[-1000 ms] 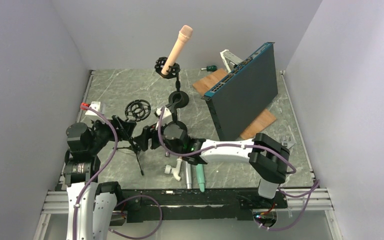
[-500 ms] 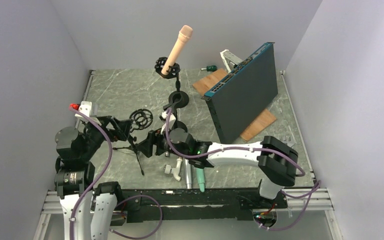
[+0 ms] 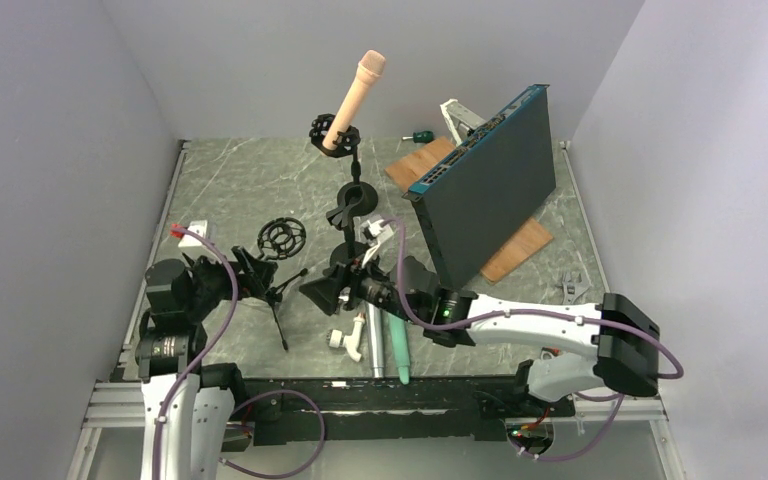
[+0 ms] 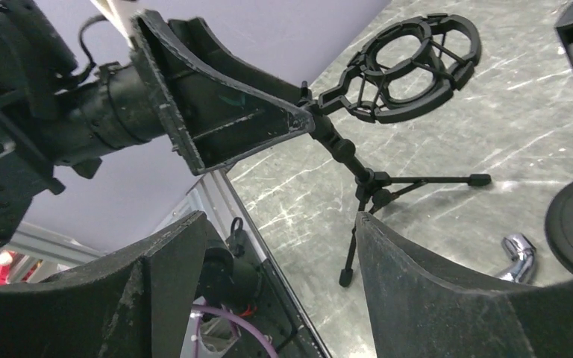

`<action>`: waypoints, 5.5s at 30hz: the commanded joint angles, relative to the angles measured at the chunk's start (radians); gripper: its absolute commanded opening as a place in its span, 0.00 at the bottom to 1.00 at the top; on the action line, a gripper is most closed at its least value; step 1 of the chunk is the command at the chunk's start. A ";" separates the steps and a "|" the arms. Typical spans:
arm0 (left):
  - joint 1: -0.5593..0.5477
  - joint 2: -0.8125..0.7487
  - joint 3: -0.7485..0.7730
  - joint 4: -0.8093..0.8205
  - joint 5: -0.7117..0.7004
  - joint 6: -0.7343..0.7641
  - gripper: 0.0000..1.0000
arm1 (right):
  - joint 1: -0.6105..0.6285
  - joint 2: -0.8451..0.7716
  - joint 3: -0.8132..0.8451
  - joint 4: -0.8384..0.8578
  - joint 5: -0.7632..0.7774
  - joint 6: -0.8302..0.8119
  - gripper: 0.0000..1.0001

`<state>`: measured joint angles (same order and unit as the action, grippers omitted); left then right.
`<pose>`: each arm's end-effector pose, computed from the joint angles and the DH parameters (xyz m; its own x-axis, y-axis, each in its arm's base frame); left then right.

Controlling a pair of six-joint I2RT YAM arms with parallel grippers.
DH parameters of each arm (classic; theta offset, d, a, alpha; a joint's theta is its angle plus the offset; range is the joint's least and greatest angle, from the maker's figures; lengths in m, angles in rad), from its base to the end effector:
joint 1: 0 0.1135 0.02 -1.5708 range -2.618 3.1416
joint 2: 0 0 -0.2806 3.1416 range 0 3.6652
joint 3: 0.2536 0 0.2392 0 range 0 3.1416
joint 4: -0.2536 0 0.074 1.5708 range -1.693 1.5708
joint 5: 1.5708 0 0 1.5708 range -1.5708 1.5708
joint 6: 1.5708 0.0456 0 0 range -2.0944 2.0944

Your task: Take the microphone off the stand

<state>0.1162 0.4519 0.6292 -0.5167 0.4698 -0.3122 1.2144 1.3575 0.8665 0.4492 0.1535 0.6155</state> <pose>0.0948 -0.0097 0.2978 -0.4132 -0.3240 -0.8511 0.2036 0.8781 -0.4331 0.1154 0.2900 0.3265 -0.5159 0.2498 -0.8195 -0.7042 0.4210 0.5716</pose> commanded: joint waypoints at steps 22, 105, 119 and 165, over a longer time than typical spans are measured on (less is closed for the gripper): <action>-0.164 0.043 -0.218 0.254 -0.344 -0.158 0.55 | 0.003 -0.473 -0.322 0.043 0.168 -0.055 0.77; 0.153 1.031 0.159 1.094 -0.601 -0.023 0.78 | -0.164 -0.546 -0.403 -0.109 0.189 -0.090 0.87; 0.143 0.629 0.155 0.692 -0.401 -0.221 0.89 | -0.168 -0.412 -0.108 -0.392 0.177 -0.185 0.88; -0.053 0.804 0.304 0.837 0.273 -0.296 0.98 | -0.596 0.598 1.075 -0.377 -0.072 -0.011 0.73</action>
<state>0.0620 1.3014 0.8856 0.3481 0.7647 -0.6636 0.6174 1.9007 1.8313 -0.0055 0.1188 0.5621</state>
